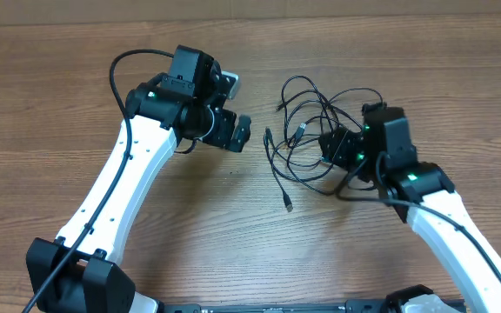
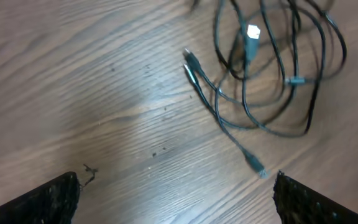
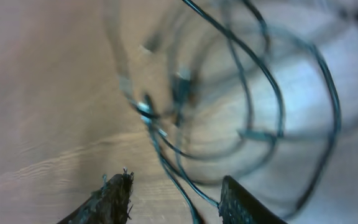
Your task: Untangle cables
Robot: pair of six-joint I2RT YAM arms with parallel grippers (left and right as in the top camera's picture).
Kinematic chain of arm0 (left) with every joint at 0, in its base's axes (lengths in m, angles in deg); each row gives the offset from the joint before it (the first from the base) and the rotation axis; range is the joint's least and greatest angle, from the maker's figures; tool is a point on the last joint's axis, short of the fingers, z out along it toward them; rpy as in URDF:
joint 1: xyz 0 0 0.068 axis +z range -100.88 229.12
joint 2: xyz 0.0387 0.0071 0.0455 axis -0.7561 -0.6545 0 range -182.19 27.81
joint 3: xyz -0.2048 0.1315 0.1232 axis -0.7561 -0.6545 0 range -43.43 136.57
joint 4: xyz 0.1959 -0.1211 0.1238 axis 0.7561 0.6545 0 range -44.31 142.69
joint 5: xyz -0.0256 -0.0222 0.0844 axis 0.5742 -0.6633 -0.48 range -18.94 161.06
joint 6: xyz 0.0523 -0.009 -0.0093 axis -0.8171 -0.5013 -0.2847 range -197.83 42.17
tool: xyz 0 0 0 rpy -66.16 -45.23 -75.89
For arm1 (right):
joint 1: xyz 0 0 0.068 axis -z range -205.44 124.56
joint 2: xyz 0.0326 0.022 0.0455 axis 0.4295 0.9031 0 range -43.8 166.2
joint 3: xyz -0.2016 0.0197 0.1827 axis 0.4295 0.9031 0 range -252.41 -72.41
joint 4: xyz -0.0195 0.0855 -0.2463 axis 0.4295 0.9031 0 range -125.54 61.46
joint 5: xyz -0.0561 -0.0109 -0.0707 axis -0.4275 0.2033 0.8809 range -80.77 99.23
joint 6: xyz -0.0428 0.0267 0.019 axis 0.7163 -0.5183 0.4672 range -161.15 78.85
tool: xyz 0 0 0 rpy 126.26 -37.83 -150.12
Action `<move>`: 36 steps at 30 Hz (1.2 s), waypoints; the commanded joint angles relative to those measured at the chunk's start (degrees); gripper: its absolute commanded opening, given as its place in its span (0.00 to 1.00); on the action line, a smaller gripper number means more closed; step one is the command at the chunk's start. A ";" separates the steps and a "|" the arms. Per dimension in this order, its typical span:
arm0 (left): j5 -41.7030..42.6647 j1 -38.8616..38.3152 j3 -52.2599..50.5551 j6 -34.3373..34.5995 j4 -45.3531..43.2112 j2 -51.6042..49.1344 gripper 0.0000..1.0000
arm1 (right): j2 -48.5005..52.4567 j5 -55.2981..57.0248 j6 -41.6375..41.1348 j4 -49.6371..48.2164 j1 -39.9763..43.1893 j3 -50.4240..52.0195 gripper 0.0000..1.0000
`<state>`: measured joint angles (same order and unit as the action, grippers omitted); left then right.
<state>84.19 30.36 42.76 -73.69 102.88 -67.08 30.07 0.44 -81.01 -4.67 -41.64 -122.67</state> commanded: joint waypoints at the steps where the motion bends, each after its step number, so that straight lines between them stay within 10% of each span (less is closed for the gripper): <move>1: -6.86 0.35 0.17 20.00 -0.24 -0.46 0.99 | 6.03 -0.31 -13.31 3.34 0.15 -0.81 0.46; 4: -8.68 0.35 0.17 24.72 -0.55 -0.46 1.00 | 11.32 -1.27 -16.11 4.44 0.15 -0.81 0.77; 6: -8.70 0.35 0.17 24.65 -0.52 -0.46 1.00 | 13.88 -3.45 -16.15 4.33 0.15 -0.81 0.80; 31: -8.70 0.37 0.17 24.63 -0.48 -0.46 1.00 | 17.88 -2.38 -31.98 -2.58 -3.67 6.97 0.77; 36: -8.70 0.37 0.17 24.63 -0.48 -0.46 1.00 | 17.88 1.14 -31.95 -4.83 -5.11 7.17 0.49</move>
<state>76.34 30.40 42.76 -49.64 102.66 -67.10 47.47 -1.73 -112.44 -8.60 -45.73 -116.44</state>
